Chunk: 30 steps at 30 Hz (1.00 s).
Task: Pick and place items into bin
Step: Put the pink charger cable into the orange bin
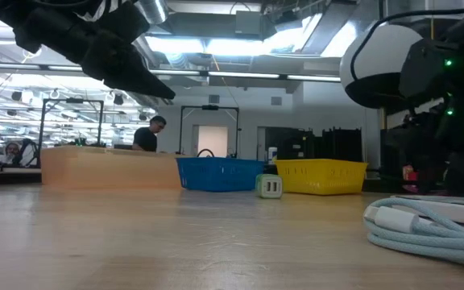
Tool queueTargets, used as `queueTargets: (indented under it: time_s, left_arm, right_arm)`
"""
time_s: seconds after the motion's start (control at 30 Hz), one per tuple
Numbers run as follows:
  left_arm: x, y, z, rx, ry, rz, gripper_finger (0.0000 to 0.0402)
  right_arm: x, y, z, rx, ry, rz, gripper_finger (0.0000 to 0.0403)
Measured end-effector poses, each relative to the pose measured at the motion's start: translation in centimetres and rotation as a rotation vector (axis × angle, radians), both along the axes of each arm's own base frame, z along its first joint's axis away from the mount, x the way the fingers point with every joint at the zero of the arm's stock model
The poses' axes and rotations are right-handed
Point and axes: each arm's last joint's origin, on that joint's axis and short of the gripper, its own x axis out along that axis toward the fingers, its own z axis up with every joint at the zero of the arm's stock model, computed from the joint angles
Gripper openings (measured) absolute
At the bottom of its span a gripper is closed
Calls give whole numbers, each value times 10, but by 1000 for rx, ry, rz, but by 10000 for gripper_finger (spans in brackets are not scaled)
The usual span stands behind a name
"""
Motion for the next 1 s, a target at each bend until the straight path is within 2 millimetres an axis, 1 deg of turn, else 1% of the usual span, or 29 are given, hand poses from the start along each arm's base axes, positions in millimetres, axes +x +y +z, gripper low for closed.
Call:
queueTargets:
  time_s: [0.27, 0.37, 0.5, 0.8, 1.0]
  left_arm:
    - [0, 0, 0, 0, 0, 0, 4]
    - [0, 0, 0, 0, 0, 0, 4]
    - [0, 0, 0, 0, 0, 0, 4]
    - [0, 0, 0, 0, 0, 0, 4]
    - [0, 0, 0, 0, 0, 0, 4]
  right_arm:
    - [0, 0, 0, 5, 1, -3, 172]
    - [0, 0, 0, 6, 4, -4, 165]
    - [-2, 0, 0, 9, 18, -4, 132]
    - [-3, 0, 0, 12, 51, 28, 13]
    - [-4, 1, 0, 12, 67, 54, 3]
